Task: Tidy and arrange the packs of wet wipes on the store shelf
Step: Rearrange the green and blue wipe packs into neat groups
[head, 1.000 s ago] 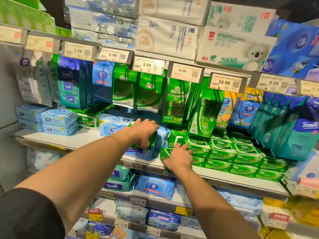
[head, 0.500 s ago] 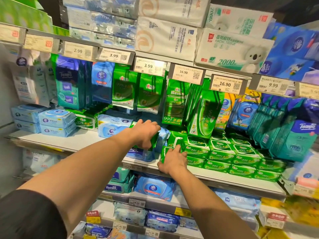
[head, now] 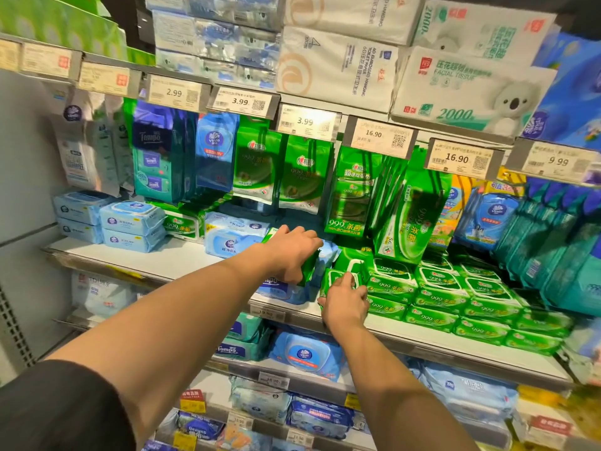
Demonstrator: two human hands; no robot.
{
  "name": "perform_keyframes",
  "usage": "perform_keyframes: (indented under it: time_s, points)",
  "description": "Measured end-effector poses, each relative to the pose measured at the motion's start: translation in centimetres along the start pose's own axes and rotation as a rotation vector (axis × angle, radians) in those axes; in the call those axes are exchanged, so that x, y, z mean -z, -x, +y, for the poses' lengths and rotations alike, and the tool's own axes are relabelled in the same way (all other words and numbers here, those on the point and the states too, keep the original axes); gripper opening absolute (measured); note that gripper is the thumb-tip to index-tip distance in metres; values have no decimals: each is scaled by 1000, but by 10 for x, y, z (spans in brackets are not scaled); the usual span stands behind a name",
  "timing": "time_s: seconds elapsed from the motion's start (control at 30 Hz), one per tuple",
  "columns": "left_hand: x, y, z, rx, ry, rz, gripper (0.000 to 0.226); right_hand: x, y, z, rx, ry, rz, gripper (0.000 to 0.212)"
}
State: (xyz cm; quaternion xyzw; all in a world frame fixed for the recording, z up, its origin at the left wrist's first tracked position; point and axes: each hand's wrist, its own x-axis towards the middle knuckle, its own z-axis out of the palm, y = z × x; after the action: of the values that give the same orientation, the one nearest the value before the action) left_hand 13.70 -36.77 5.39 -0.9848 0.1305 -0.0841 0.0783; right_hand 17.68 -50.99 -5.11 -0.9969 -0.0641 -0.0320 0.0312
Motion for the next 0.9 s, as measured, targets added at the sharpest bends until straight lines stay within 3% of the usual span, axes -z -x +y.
perform_keyframes:
  time_s: [0.37,0.53,0.7,0.9]
  points:
    - [3,11,2,-18,-5,-26,74,-1,0,7,13,-18,40,64]
    - [4,14,1,-8,1,-21,77,2,8,22,101,-57,4,85]
    - [5,8,8,13,-7,-27,75,16,15,44,156,-140,11,90]
    - [4,0,11,51,32,5,95,46,16,25,443,-507,-36,130]
